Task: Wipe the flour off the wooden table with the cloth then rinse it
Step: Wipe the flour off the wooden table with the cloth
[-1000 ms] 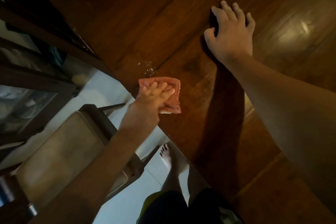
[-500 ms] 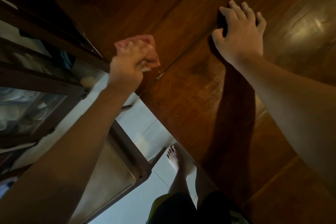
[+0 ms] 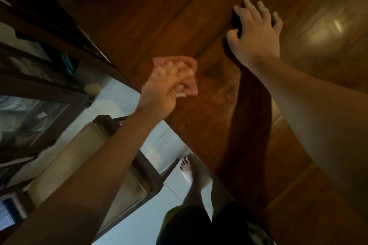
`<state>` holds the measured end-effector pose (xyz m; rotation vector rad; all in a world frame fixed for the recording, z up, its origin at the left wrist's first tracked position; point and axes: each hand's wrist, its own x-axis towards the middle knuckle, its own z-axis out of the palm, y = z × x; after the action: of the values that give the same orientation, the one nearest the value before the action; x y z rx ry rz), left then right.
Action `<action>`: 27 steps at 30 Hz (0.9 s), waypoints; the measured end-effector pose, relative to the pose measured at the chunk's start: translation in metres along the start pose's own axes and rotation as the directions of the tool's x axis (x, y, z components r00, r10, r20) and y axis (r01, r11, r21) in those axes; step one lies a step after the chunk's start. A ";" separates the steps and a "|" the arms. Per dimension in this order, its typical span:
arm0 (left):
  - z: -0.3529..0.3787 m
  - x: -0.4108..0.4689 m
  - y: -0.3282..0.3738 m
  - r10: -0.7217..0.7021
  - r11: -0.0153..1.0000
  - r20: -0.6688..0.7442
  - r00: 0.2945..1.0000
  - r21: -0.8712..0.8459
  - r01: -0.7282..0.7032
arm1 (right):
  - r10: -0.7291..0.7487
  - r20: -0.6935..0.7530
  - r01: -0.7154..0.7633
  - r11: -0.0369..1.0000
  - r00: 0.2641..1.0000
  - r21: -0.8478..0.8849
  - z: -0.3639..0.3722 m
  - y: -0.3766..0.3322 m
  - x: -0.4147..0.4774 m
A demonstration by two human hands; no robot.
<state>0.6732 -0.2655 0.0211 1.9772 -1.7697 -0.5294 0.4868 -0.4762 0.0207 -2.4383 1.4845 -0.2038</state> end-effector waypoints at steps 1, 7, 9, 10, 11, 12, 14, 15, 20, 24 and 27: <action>0.005 -0.013 0.010 0.086 0.996 0.060 0.994 -0.038 -0.084 | -0.006 0.015 0.007 1.000 1.000 -0.020 0.001 0.001 0.000; 0.026 -0.084 0.035 0.551 0.815 0.406 0.729 -0.075 -0.574 | -0.104 0.196 0.120 0.990 0.975 -0.070 -0.004 0.014 -0.013; 0.014 -0.075 0.021 0.494 0.835 0.475 0.728 -0.026 -0.549 | -0.110 0.227 0.134 0.987 0.968 -0.089 -0.005 0.016 -0.036; 0.009 -0.065 0.015 0.450 0.861 0.449 0.772 0.013 -0.509 | -0.103 0.240 0.129 0.987 0.965 -0.098 -0.006 0.017 -0.050; 0.001 -0.054 0.011 0.386 0.906 0.361 0.849 0.026 -0.423 | -0.092 0.253 0.120 0.988 0.963 -0.097 -0.007 0.018 -0.065; -0.008 -0.044 0.011 0.254 0.966 0.256 0.933 -0.012 -0.259 | -0.082 0.268 0.108 0.991 0.960 -0.085 -0.009 0.020 -0.081; -0.013 -0.029 0.018 -0.075 0.993 0.121 0.990 -0.078 0.085 | -0.067 0.286 0.087 0.994 0.956 -0.058 -0.012 0.024 -0.110; -0.011 -0.026 0.026 -0.154 0.987 0.107 0.982 -0.023 0.158 | -0.062 0.289 0.080 0.996 0.955 -0.051 -0.014 0.026 -0.124; 0.015 -0.068 0.078 0.234 0.956 0.342 0.910 0.089 -0.279 | -0.018 0.328 0.019 1.000 0.944 -0.001 -0.016 0.034 -0.195; 0.028 -0.097 0.095 0.446 0.821 0.570 0.690 0.046 -0.569 | 0.041 0.346 -0.043 0.999 0.937 -0.003 -0.025 0.042 -0.257; 0.027 -0.084 0.078 0.415 0.883 0.462 0.784 0.001 -0.469 | 0.095 0.374 -0.093 0.995 0.923 -0.023 -0.039 0.051 -0.300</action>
<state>0.5845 -0.1913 0.0415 1.4871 -2.5126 -0.7772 0.2949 -0.2391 0.0490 -2.2391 1.4192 0.2736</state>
